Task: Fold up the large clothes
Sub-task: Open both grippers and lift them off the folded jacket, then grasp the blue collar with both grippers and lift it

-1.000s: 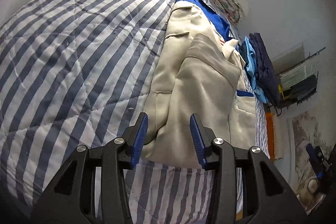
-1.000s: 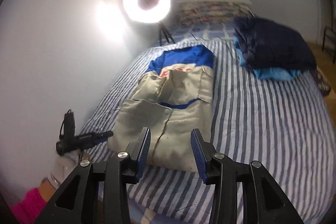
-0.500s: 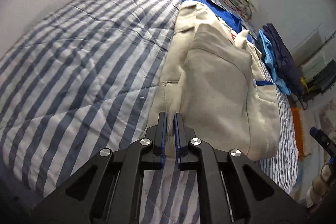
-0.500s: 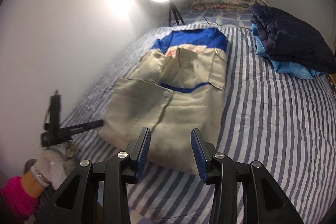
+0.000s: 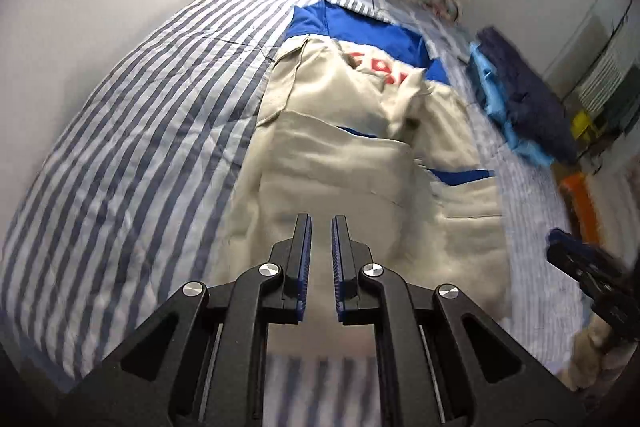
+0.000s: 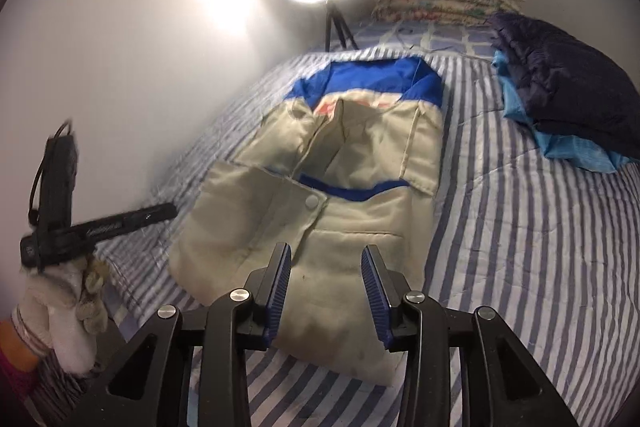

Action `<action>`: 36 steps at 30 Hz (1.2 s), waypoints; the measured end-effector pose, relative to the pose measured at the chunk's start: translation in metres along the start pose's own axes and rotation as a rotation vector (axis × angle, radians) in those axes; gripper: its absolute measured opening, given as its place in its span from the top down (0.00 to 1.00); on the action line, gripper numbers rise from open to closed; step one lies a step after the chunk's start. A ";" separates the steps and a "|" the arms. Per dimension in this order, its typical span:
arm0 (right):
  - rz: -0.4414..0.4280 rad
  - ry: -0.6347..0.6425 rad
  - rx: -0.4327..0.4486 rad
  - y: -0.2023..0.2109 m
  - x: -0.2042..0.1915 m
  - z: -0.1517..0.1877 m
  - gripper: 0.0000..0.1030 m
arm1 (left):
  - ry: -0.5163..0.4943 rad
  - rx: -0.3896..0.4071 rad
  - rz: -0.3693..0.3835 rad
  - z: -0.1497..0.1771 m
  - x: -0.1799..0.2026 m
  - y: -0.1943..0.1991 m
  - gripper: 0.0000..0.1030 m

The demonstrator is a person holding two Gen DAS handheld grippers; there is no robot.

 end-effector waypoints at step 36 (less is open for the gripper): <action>0.052 -0.116 0.030 -0.173 0.154 -0.246 0.46 | -0.167 0.014 0.032 -0.282 -0.051 -0.198 0.45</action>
Point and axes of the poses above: each gripper's, at about its wrist camera, not at the fingertips, and y roughly against the way its jaws point, x to its right, z to its underside, the point moved 10 cm from there along -y, roughly the way its jaws point, and after that the axes turned 6 degrees about -y, right-handed, at the moved point
